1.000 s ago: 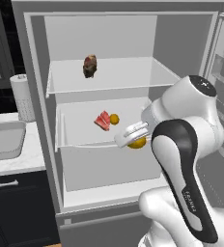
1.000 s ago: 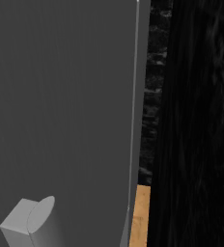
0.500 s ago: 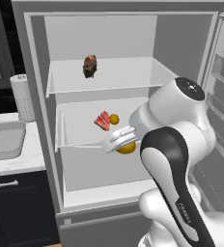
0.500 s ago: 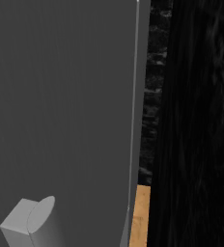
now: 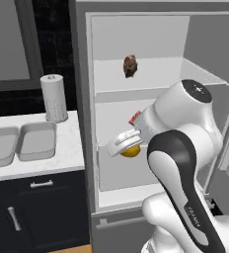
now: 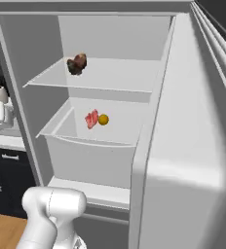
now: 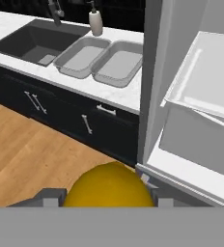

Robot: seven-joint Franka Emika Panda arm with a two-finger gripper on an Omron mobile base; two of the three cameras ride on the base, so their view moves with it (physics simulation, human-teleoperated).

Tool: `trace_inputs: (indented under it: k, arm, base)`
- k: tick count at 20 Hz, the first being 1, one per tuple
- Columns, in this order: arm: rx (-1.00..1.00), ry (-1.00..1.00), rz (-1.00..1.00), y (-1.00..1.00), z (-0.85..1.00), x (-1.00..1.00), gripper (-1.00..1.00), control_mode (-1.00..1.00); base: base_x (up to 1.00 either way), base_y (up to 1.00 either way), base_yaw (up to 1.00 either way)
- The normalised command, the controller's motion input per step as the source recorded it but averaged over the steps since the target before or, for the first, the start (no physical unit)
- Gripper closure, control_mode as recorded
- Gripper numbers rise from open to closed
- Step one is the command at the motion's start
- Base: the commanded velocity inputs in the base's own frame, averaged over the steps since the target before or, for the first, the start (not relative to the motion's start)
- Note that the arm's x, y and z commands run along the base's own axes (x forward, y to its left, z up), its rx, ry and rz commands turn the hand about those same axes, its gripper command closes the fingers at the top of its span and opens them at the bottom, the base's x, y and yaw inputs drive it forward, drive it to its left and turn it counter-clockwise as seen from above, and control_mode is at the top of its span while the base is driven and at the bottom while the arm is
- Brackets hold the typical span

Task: Place one lemon and one steak in each tupperware on the nearby counter, to pack two identical lunches.

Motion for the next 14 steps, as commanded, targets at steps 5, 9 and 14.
trace_inputs:
  k: [5, 9, 14]
  arm:
    - [0.0, 0.0, 0.0, 0.0, 0.0, 0.0, 1.0, 1.0]
    - [0.0, 0.0, 0.0, 0.0, 0.0, 0.0, 1.0, 1.0]
    - [0.0, 0.0, 0.0, 0.0, 0.0, 0.0, 1.0, 1.0]
  base:
    - [0.15, 0.85, 0.0]
    - [0.24, 0.48, 0.0]
    - [0.31, 0.18, 0.0]
